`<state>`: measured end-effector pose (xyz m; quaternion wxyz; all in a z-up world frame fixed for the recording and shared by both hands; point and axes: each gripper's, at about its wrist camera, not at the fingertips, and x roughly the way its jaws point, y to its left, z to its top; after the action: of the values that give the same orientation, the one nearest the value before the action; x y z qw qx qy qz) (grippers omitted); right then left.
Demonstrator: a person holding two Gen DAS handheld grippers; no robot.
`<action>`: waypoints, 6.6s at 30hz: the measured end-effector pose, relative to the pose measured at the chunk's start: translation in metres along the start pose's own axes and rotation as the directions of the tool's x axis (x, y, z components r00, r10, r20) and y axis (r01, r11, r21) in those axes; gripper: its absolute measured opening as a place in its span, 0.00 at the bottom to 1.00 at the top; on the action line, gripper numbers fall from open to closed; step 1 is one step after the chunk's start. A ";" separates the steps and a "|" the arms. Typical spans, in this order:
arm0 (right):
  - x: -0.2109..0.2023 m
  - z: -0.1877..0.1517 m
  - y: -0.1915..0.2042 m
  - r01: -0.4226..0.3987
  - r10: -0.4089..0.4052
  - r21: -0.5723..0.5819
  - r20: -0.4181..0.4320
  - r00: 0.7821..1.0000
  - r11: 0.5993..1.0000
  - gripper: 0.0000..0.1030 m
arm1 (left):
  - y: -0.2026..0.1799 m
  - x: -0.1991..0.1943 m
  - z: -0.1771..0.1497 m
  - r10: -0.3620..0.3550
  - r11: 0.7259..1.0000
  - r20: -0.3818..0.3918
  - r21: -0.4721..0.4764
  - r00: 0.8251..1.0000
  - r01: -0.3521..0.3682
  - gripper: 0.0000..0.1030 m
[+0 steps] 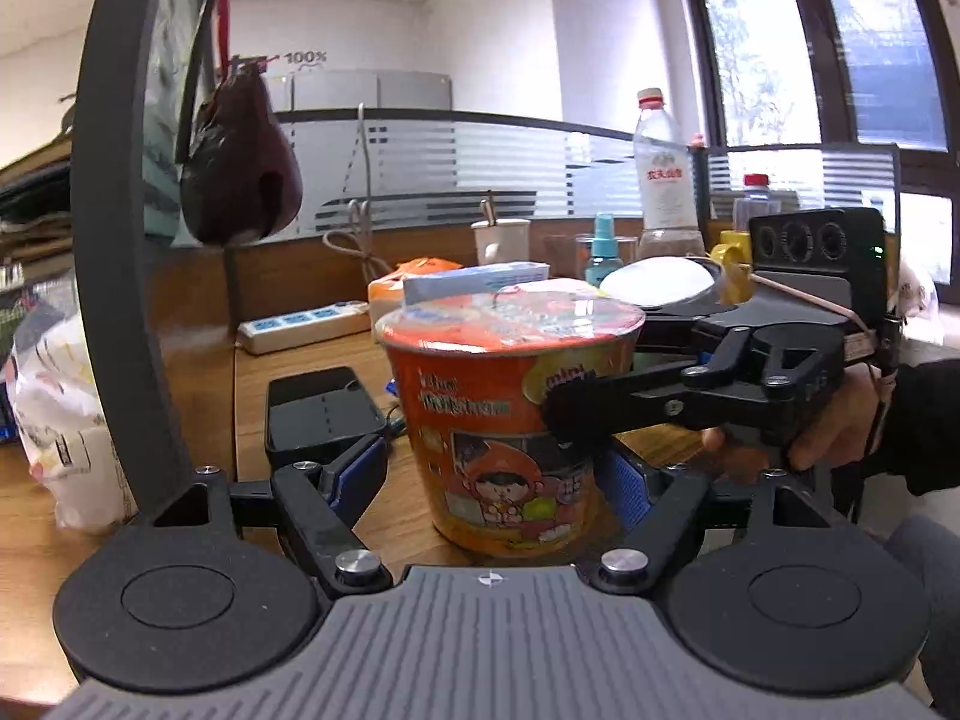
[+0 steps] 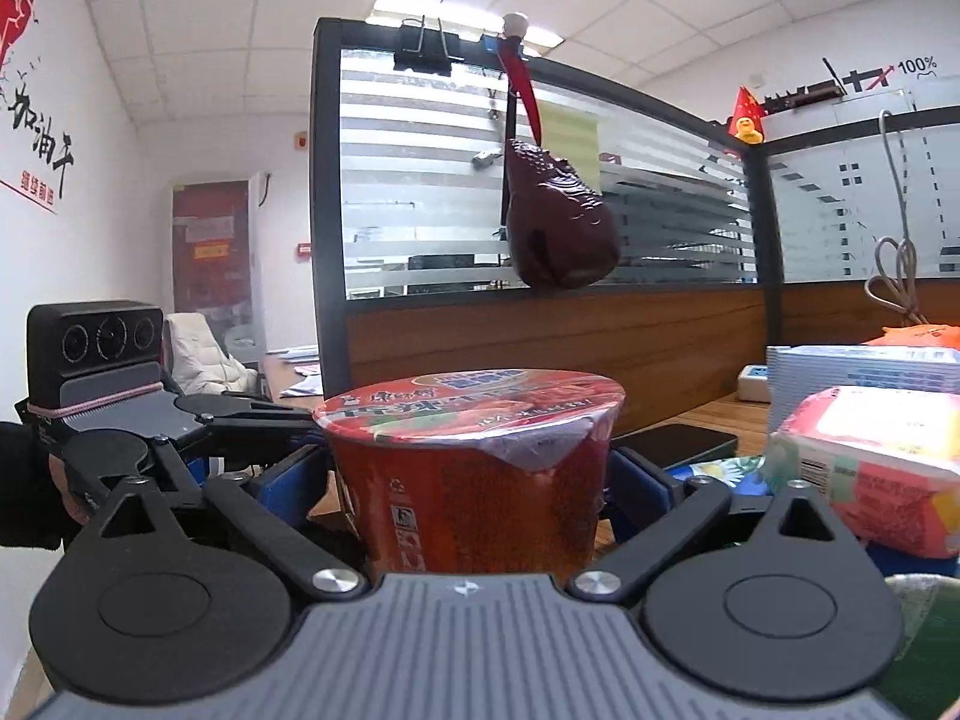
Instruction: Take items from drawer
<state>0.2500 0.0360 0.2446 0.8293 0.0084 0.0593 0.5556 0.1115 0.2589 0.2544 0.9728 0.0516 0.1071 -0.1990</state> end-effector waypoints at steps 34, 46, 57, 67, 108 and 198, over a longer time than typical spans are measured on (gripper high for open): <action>-0.025 -0.001 0.034 0.176 -0.175 -0.013 -0.161 0.971 0.984 0.49 | -0.067 -0.013 -0.021 0.276 0.938 0.023 -0.222 0.961 -0.265 0.37; 0.003 0.004 0.034 0.177 -0.175 -0.001 -0.166 0.970 0.984 0.48 | -0.045 -0.003 -0.022 0.333 0.913 -0.012 -0.247 0.943 -0.325 0.36; -0.032 0.008 0.054 0.177 -0.177 -0.010 -0.161 0.971 0.984 0.58 | -0.060 -0.017 -0.016 0.326 0.914 -0.015 -0.249 0.945 -0.319 0.47; -0.088 -0.004 0.067 0.192 -0.195 -0.034 -0.169 0.966 0.981 0.76 | -0.091 -0.036 -0.024 0.295 0.927 -0.019 -0.238 0.955 -0.291 0.73; -0.249 -0.200 0.088 0.322 -0.366 -0.175 -0.418 0.831 0.931 1.00 | -0.246 -0.031 -0.165 0.154 0.981 -0.082 -0.102 0.985 -0.162 1.00; -0.230 -0.489 0.004 0.863 -0.361 0.134 -0.869 0.339 0.487 0.99 | -0.249 0.149 -0.410 0.087 0.871 -0.731 -0.273 0.676 -0.407 0.83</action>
<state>0.1071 -0.1998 -0.2200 0.8263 0.0087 0.5585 0.0726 0.0693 0.0341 -0.1920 0.8644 -0.0705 0.4978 -0.0001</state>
